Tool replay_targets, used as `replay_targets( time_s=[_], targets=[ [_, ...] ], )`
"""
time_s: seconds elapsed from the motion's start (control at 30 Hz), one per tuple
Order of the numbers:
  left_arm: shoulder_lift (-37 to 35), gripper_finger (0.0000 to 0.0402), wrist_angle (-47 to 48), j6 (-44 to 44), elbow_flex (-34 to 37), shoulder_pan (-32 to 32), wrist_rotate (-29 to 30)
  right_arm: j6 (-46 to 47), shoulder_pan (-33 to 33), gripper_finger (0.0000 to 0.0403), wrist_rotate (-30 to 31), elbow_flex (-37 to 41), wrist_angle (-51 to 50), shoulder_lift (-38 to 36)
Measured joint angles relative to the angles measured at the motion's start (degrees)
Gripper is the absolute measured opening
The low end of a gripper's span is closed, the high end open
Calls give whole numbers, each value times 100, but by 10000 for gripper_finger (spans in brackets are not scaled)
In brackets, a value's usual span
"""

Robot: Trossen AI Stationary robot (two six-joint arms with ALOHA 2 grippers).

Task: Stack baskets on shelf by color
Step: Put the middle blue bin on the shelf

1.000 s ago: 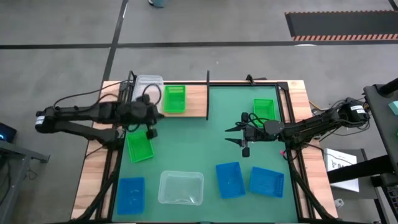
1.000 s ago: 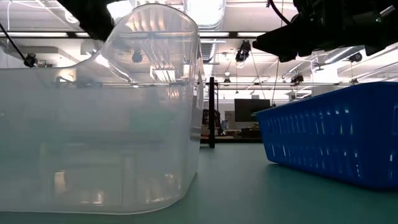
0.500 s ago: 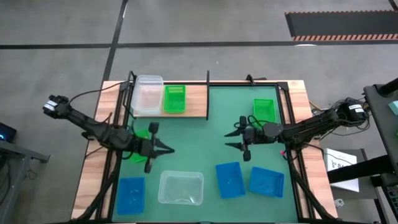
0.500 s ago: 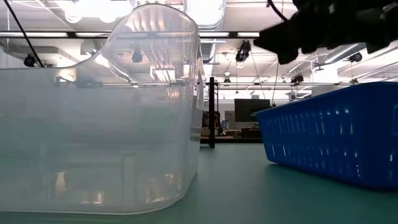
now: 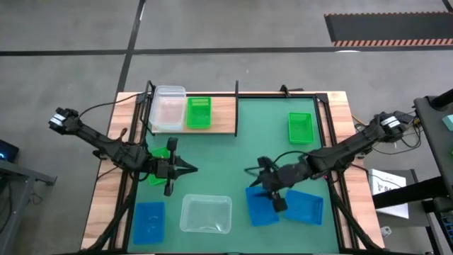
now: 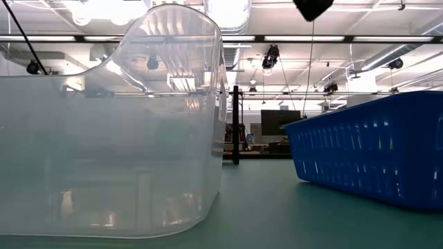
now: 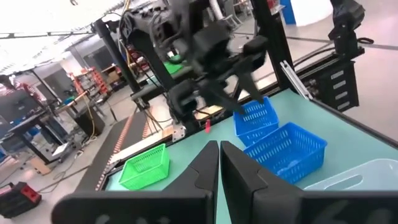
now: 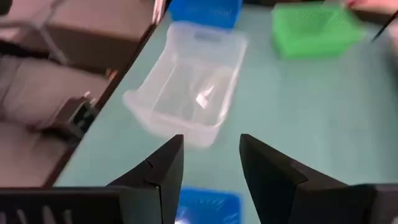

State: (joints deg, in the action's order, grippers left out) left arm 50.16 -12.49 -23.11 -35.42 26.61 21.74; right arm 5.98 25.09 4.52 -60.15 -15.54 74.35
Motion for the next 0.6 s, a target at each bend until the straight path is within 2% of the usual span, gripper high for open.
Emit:
replay_targets(
  time_s=[0.23, 0.43, 0.6],
  targets=[
    [-230, 1, -3, -8, 20, 0, 22, 1136, 545, 148, 1, -1667, -2123, 1207],
    [-391, 1, -21, -35, 22, 0, 22, 2104, 862, 148, -15, -2634, -3443, 2179],
    [-516, 1, -23, -34, 22, 0, 22, 2747, 901, 165, -652, -3066, -3847, 2898]
  ],
)
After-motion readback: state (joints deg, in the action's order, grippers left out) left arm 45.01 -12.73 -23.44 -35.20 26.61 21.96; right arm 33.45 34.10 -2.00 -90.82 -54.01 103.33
